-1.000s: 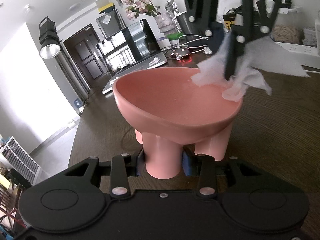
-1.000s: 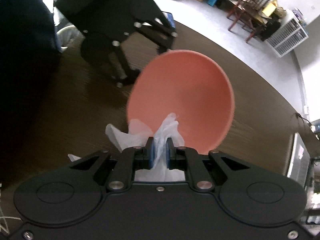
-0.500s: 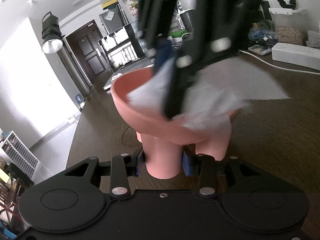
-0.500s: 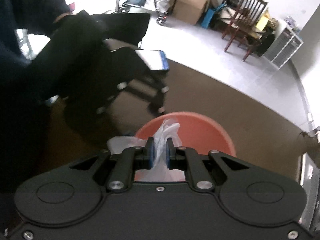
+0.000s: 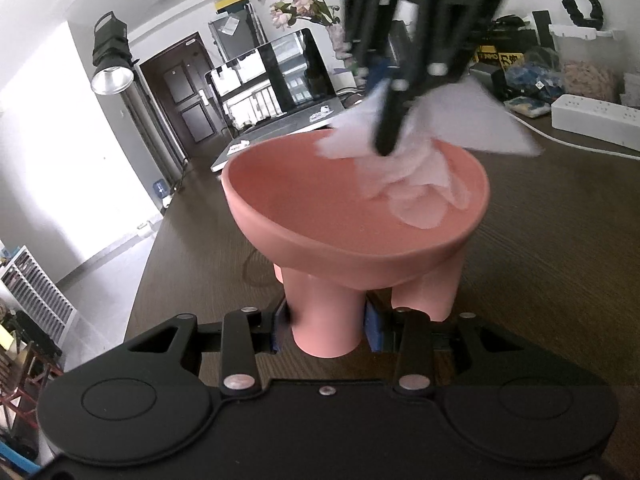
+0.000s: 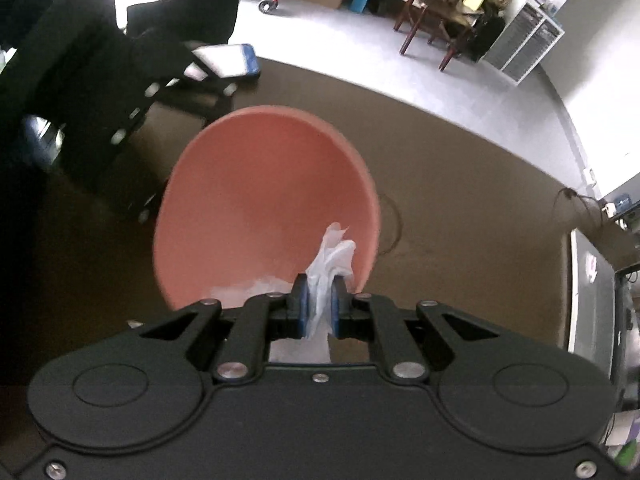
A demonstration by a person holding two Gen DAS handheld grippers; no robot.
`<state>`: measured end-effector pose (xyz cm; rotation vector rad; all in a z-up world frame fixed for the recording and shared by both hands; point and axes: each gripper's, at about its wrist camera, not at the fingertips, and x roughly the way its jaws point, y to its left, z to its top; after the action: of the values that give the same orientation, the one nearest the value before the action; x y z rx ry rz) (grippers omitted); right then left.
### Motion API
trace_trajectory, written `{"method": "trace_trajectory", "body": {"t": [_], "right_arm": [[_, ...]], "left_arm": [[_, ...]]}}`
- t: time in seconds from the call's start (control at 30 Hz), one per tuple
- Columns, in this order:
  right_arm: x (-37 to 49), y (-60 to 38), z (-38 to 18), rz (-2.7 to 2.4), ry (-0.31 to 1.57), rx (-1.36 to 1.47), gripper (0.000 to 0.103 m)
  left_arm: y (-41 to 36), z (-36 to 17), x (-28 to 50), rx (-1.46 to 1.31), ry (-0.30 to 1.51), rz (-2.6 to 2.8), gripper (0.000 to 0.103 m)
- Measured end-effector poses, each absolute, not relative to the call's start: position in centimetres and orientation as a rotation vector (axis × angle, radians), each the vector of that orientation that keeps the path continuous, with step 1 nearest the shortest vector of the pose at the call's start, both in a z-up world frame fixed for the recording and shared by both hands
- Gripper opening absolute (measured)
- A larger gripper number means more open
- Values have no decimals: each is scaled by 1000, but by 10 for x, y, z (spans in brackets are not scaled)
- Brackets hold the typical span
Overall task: Clean bowl
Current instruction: 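Scrub the tissue around the bowl's inner basin with the right gripper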
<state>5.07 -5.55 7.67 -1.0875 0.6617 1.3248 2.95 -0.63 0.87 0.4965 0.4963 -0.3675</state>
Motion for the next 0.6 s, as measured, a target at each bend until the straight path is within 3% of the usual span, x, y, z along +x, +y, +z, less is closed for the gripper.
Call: {"method": "trace_trajectory", "body": {"t": [0.23,0.6], "right_arm": [[22,-62,73,1403,688,-1094,11],[10,-9,83,1459,512,-1075,11]], "left_arm": [[-7,9,32,494,501,-372,38],[-10,12,33,498,509,-367,38]]}}
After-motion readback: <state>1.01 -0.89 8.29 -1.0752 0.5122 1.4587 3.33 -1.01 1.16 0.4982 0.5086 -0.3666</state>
